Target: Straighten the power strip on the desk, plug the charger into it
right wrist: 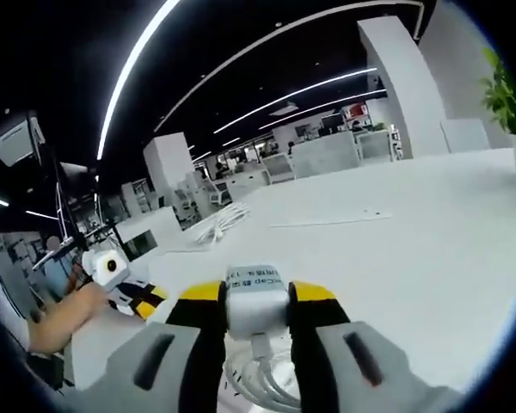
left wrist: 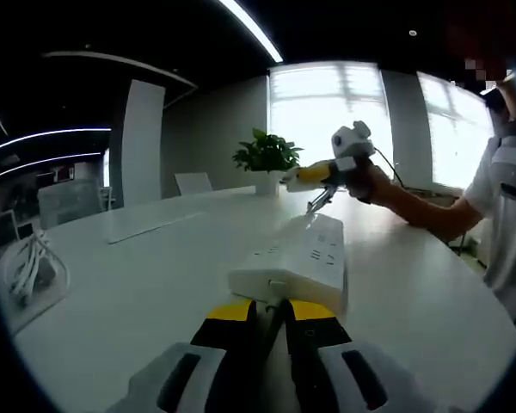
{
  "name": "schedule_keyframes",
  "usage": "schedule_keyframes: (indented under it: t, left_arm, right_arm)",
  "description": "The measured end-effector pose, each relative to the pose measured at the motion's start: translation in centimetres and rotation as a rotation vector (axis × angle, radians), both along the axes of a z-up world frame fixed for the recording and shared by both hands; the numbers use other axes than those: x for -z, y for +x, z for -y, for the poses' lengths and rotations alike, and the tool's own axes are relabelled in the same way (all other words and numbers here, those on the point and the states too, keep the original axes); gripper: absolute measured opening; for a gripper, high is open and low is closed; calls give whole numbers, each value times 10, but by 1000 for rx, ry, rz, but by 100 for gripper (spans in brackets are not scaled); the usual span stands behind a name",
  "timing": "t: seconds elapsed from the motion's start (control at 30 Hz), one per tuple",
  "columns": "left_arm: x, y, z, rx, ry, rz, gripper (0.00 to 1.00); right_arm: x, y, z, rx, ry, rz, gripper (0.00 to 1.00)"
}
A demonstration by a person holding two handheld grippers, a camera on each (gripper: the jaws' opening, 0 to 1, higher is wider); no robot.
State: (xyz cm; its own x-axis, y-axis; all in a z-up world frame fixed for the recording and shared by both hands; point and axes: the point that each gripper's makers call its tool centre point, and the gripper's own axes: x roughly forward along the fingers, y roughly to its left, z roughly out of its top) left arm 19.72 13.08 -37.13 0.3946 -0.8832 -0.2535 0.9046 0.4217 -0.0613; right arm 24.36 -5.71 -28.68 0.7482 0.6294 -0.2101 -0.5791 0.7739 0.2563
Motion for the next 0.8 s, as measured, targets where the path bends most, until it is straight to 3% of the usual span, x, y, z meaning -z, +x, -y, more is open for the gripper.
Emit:
schedule_keyframes:
  t: [0.27, 0.5, 0.8]
  left_arm:
    - [0, 0, 0, -4, 0, 0, 17]
    - [0, 0, -1, -3, -1, 0, 17]
    - [0, 0, -1, -3, -1, 0, 17]
  right_arm:
    - [-2, -10, -11, -22, -32, -15, 27]
    - [-2, -10, -7, -20, -9, -39, 27]
    - [-5, -6, -1, -1, -36, -31, 27]
